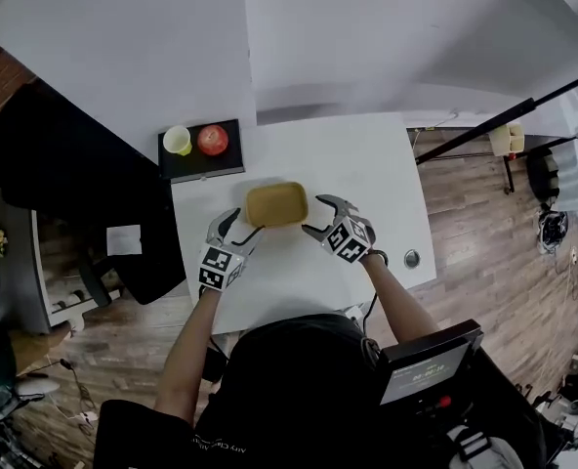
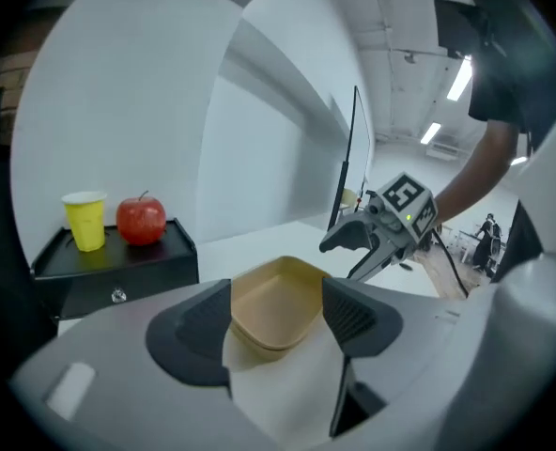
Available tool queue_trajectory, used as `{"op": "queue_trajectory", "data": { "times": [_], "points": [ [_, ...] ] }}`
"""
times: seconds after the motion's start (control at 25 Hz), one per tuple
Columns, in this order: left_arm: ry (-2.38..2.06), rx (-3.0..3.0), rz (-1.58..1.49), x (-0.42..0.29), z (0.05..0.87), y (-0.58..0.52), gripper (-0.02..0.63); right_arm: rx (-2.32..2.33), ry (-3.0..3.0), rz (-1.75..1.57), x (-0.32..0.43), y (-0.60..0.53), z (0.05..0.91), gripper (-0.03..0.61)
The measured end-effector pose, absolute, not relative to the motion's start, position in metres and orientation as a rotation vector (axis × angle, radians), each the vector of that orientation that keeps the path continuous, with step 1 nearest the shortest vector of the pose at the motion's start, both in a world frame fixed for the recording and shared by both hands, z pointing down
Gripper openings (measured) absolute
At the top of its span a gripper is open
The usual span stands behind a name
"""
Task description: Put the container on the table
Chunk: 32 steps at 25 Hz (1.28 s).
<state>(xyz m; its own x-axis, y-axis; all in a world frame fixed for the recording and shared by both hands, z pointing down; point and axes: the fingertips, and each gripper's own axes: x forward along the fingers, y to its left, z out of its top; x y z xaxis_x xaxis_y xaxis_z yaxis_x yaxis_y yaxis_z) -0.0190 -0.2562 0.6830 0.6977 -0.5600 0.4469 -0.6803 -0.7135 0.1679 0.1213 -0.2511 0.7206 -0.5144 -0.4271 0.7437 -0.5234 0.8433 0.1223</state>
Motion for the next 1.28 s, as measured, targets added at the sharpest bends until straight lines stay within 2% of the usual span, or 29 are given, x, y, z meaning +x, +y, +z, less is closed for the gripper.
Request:
{"op": "queue_trajectory", "data": {
  "times": [0.16, 0.6, 1.28],
  "points": [
    [-0.927, 2.552, 0.612, -0.015, 0.715, -0.262, 0.309, 0.673, -2.212, 0.22, 0.116, -0.252, 0.735, 0.388],
    [-0.996, 2.415, 0.582, -0.013, 0.731, -0.277, 0.314, 0.629, -2.197, 0.267, 0.096, -0.261, 0.754, 0.387],
    [-1.198, 2.283, 0.508, -0.071, 0.736, -0.298, 0.314, 0.605, -2.21, 0.252, 0.038, -0.285, 0.754, 0.377]
  ]
}}
